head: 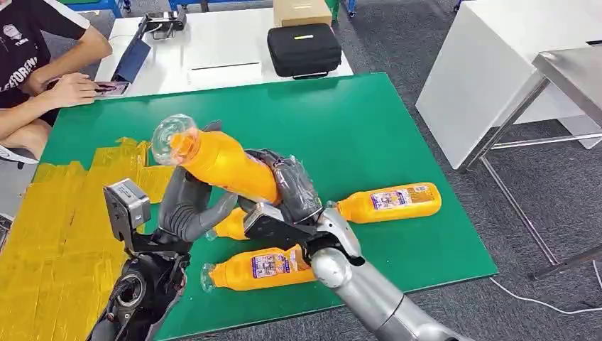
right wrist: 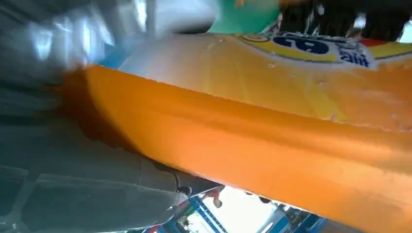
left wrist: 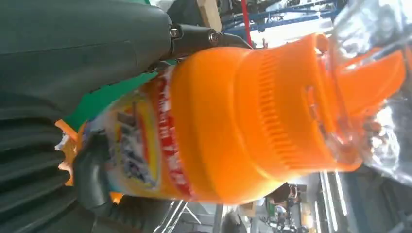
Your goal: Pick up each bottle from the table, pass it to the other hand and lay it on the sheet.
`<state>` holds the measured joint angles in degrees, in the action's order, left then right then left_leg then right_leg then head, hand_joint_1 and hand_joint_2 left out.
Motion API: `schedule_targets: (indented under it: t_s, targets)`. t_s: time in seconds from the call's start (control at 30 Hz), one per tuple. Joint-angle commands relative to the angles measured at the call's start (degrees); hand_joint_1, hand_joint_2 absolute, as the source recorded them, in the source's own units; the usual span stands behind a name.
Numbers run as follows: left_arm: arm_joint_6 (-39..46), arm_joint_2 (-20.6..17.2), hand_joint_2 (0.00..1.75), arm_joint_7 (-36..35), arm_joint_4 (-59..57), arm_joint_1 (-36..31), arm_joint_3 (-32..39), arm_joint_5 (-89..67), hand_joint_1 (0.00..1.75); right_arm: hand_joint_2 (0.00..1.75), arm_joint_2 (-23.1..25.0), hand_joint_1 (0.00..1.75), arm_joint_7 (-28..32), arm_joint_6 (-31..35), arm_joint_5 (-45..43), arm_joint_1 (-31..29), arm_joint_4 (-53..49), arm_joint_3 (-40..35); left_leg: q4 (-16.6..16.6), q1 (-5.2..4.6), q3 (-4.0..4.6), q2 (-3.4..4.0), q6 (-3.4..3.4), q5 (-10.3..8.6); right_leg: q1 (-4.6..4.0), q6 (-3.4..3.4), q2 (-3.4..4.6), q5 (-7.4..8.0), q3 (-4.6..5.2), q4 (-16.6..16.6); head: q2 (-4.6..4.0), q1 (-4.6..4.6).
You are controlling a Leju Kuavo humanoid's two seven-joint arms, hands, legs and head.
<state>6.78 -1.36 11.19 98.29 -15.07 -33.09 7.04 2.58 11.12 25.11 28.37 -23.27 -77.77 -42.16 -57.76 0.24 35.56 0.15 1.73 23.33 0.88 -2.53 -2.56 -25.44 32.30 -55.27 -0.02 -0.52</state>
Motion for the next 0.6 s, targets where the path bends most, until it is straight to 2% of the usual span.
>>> schedule_targets:
  t_s: [0.03,0.27,0.33,0.37,0.4,0.6]
  targets:
    - [0.1,-0.1,1.75,0.0,-1.3,-0.7,0.9,0.0,0.00,1.75,-1.0,1.75,-0.5,-0.5,0.1,-3.5,4.6,-5.2,0.0,-0.02,-0.31,0.10,-0.08,0.13,0.04,0.12,0.31,-0.10,-0.29,0.0,0.00,-0.02]
    - [1.4,0.3,1.75,0.8,-1.5,-0.6,2.0,-0.7,0.00,1.75,-1.0,1.75,-2.6,-5.1,0.5,-4.1,6.3,-9.5,0.0,0.00,-0.20,0.07,-0.07,0.06,0.02,0.10,0.23,-0.05,-0.18,0.0,0.00,-0.04]
    - [1.6,0.2,1.75,0.9,-1.5,-0.5,2.2,-0.8,0.00,1.75,-0.9,1.75,-2.6,-5.3,0.5,-4.2,6.2,-9.9,0.1,-0.01,-0.50,0.08,-0.13,0.16,0.04,0.20,0.39,-0.16,-0.47,0.1,0.02,-0.04]
    - [1.6,0.2,1.75,0.9,-1.5,-0.5,2.2,-0.8,0.00,1.75,-0.9,1.75,-2.6,-5.3,0.5,-4.2,6.2,-9.9,0.1,0.00,-0.20,0.06,-0.06,0.06,0.01,0.09,0.22,-0.05,-0.18,0.1,0.00,-0.04]
    - [1.9,0.1,1.75,1.0,-1.6,-0.4,2.2,-1.0,0.00,1.75,-0.9,1.75,-2.6,-5.5,0.4,-4.5,6.0,-10.2,0.1,0.00,-0.39,0.08,-0.10,0.14,0.03,0.15,0.33,-0.12,-0.36,0.1,0.00,-0.02]
    - [1.9,0.1,1.75,1.0,-1.9,-0.3,2.1,-1.1,0.00,1.75,-0.8,1.75,-2.7,-5.8,0.3,-4.7,5.8,-10.3,0.0,0.01,-0.18,0.03,-0.05,0.07,0.01,0.08,0.17,-0.06,-0.17,0.1,0.00,-0.02]
